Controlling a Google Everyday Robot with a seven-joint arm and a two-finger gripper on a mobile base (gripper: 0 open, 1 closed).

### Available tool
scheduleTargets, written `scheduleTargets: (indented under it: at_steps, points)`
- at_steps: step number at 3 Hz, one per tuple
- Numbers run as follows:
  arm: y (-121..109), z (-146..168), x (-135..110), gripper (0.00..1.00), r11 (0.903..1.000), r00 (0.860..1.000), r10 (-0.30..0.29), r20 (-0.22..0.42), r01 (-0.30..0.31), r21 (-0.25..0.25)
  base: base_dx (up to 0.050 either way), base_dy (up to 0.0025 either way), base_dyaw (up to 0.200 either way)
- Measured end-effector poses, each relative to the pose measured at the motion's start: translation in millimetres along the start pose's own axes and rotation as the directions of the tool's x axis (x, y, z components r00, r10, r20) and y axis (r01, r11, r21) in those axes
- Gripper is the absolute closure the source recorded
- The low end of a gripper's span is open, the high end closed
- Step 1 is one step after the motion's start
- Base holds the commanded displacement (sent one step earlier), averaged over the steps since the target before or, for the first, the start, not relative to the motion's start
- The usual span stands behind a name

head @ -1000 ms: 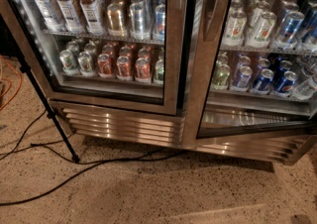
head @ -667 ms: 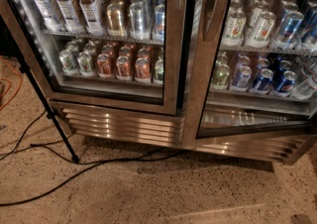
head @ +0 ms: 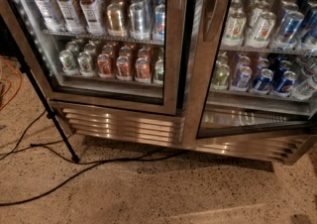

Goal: Open right fridge door

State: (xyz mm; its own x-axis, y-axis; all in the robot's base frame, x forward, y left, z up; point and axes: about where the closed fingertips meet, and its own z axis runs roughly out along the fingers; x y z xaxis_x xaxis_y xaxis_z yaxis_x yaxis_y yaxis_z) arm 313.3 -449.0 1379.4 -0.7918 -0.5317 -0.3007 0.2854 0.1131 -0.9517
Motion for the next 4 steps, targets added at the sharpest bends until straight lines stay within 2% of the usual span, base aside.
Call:
scheduleTargets:
  at_steps: [4]
  points:
    - [-0.2,-0.3,-0.1,0.0,1.0,1.0,0.0,0.001,0.0,0.0,0.0,0.0,0.0]
